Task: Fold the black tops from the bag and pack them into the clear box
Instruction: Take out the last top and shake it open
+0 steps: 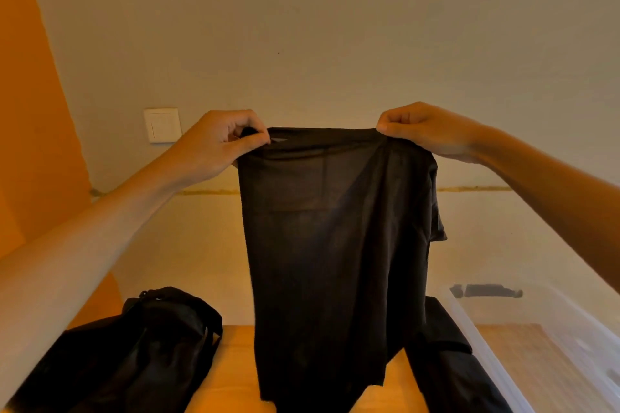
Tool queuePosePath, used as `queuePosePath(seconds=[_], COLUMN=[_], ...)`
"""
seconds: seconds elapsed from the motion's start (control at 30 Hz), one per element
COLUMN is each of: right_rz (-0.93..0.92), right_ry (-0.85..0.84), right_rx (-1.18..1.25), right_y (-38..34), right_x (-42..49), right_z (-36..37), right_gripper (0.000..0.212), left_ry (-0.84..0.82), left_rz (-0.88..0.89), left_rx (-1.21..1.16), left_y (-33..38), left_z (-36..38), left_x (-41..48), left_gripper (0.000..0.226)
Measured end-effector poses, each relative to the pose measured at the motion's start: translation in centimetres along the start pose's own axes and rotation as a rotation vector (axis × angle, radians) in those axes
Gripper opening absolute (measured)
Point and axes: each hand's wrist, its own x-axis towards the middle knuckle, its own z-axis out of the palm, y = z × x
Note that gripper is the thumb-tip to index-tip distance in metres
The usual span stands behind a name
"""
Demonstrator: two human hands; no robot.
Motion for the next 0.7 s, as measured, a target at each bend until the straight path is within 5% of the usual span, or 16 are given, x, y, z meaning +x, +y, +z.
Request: queuePosePath(seconds=[0.1, 0.23, 0.43, 0.6, 0.7], right_rz=[0.039, -0.026, 0.0, 0.05, 0.044], right_ry=[0.002, 0.071, 0.157, 0.222, 0.214], right_rx=[0.011, 0.219, 0.821, 0.465, 0.107], right_y=[0.2, 0.7, -0.3, 0.1, 1.1], right_x=[0.2, 0.5, 1.0, 1.1, 1.2], right_z=[-0.4, -0.6, 0.1, -0.8, -1.7], right_gripper=[0.043, 0.037, 0.03, 0.029, 0.037], left_ry=[-0.032, -0.126, -0.18, -0.171, -0.109], left_rz=[-0.054, -0.057, -0.006, -0.136, -0.216], left_rx=[-0.054, -0.135, -0.205, -0.607, -0.587], left_y=[-0.1, 0.5, 0.7, 0.2, -0.8], left_z=[-0.4, -0.4, 0.0, -0.5, -1.3], left_x=[-0.1, -0.1, 0.5, 0.3, 0.5], left_gripper=[0.004, 0.025, 0.025, 0.03, 0.039])
